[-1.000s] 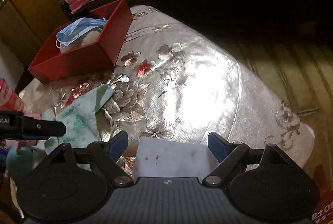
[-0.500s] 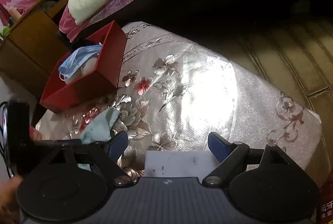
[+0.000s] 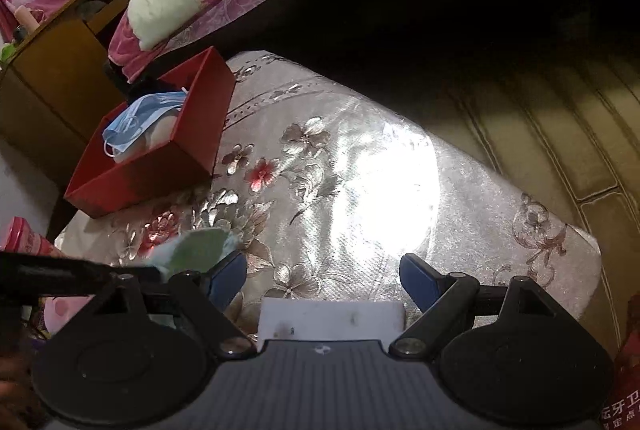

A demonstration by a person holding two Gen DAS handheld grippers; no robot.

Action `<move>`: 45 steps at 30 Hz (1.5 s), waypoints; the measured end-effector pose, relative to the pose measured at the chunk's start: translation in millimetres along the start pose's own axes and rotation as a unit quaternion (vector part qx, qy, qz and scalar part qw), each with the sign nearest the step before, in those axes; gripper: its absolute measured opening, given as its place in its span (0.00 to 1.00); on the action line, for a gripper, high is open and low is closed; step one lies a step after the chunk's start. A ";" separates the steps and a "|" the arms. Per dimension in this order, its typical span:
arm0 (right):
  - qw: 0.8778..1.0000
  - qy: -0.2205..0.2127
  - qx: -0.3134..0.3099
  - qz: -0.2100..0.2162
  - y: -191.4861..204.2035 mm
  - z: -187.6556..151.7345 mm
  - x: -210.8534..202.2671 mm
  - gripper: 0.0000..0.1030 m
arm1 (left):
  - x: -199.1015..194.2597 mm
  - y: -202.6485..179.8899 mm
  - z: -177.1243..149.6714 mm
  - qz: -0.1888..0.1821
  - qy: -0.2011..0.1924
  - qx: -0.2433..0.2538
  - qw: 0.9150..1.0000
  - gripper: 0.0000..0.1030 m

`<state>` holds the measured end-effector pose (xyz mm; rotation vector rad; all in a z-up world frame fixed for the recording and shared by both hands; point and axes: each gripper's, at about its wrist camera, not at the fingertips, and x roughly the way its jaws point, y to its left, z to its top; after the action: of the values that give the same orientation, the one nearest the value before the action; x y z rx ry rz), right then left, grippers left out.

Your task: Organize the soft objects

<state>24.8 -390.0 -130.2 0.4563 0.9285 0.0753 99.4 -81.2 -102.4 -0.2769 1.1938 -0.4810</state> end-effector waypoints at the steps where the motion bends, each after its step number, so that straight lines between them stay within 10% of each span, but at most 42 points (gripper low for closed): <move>1: 1.000 0.000 0.003 -0.001 -1.3 -0.2 0.4 0.55 | -7.2 1.3 1.2 -0.007 -0.009 -0.004 1.000 0.03; 18: 0.999 0.039 0.002 -0.006 -0.1 -6.6 20.8 0.55 | -110.7 20.2 20.7 -0.217 -0.154 -0.076 0.961 0.03; 45: 0.992 0.088 -0.084 -0.033 28.4 -22.5 50.4 0.70 | -114.9 39.2 11.4 -0.237 -0.138 -0.094 0.957 0.04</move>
<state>41.2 -343.7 -168.1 0.2653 1.1009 0.1350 85.6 9.3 -22.0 -0.7815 0.8943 -0.7186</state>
